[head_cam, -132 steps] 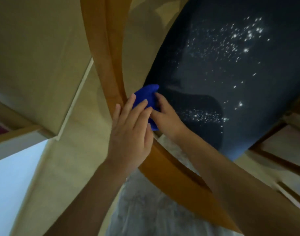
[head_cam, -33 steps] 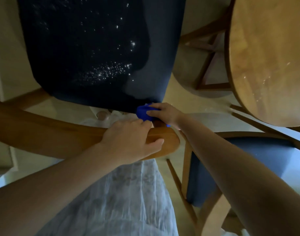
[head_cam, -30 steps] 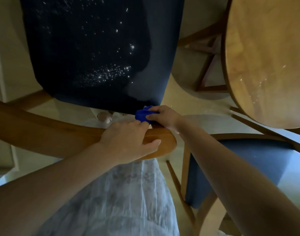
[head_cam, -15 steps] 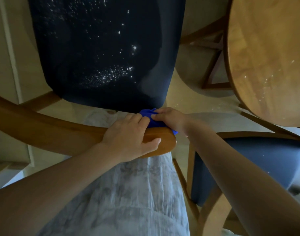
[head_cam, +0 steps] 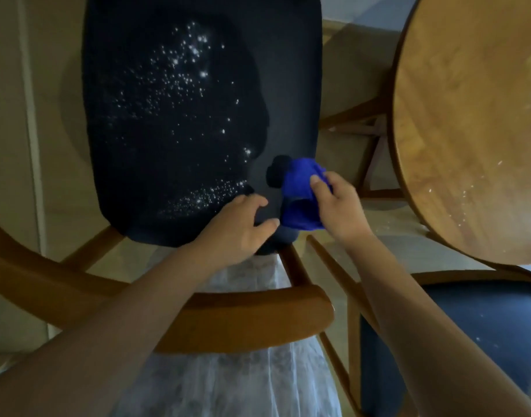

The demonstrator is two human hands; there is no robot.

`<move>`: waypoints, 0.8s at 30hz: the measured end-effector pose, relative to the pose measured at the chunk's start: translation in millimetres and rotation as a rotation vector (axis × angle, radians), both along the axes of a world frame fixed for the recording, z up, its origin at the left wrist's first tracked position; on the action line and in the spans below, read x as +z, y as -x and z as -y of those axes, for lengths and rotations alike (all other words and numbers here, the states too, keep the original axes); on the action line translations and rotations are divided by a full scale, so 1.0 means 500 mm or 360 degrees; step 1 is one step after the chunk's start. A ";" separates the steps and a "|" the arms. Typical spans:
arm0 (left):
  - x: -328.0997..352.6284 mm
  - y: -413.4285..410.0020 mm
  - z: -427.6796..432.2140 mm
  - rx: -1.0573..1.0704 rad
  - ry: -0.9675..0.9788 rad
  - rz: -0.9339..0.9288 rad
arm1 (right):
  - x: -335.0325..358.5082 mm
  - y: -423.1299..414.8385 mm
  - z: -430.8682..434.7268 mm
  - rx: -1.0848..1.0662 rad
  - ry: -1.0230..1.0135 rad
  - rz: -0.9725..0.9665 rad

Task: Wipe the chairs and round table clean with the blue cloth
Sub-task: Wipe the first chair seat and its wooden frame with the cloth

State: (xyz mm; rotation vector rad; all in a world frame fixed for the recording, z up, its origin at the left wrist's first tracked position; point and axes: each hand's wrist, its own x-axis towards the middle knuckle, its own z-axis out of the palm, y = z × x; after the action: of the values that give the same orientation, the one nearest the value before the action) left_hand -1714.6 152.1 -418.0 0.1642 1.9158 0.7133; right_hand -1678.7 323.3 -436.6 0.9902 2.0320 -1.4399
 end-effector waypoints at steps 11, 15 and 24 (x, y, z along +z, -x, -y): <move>-0.096 0.356 0.145 0.0591 0.0082 -0.0637 | -0.067 0.347 0.060 -0.0705 -0.0452 -0.0604; -0.141 0.452 0.173 0.0591 0.0003 -0.0868 | -0.113 0.468 0.103 -0.0592 -0.0564 -0.0737; -0.250 0.563 0.242 0.0914 0.0136 -0.1115 | -0.178 0.575 0.047 0.1447 -0.1277 -0.0195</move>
State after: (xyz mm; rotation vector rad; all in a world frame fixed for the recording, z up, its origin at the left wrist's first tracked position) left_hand -1996.2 31.1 -543.0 -0.2365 2.7065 1.0391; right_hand -1966.4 299.7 -525.7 0.0985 2.6618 -0.2028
